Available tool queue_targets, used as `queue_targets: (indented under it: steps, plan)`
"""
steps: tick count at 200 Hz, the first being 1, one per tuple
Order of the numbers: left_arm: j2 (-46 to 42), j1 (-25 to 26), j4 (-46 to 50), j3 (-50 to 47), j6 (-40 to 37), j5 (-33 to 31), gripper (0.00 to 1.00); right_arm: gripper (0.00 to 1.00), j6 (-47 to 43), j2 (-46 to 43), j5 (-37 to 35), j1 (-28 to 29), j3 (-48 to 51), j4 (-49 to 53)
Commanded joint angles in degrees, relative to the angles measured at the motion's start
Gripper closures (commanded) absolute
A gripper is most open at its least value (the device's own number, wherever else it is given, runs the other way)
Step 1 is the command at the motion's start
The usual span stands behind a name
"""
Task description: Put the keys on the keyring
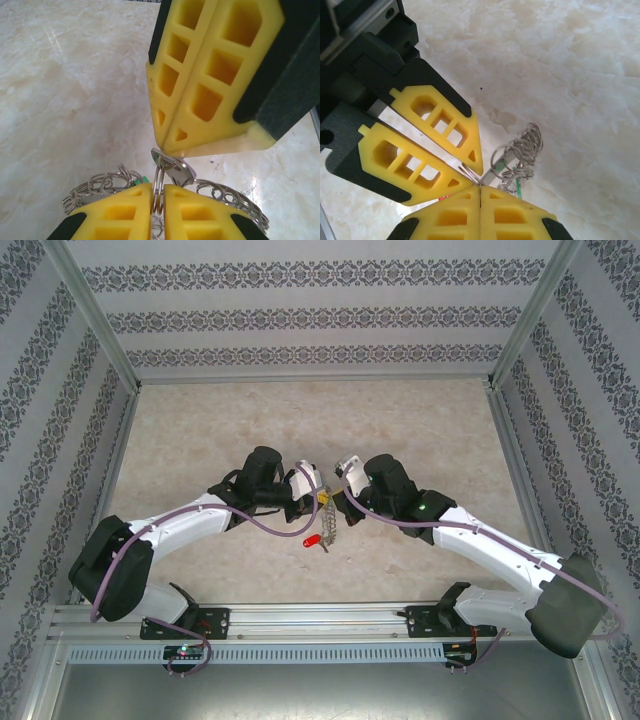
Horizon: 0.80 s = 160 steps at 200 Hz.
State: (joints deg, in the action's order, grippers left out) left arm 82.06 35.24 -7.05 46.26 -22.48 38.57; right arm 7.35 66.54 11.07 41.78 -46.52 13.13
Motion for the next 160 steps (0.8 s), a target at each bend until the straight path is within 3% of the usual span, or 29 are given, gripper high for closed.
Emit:
queue_targets:
  steps: [1, 97, 160]
  plan:
    - [-0.9, 0.4, -1.3, -0.1, -0.1, 0.7, 0.84, 1.00, -0.7, 0.3, 2.0, 0.3, -2.3, -1.2]
    - [0.3, 0.4, 0.1, 1.5, -0.8, 1.3, 0.80, 1.00, -1.0, 1.0, 2.5, 0.7, -2.8, -1.2]
    - [-0.1, 0.5, -0.6, 1.7, -0.6, 1.0, 0.87, 1.00, -1.3, 2.3, 4.8, 0.7, -3.3, -0.9]
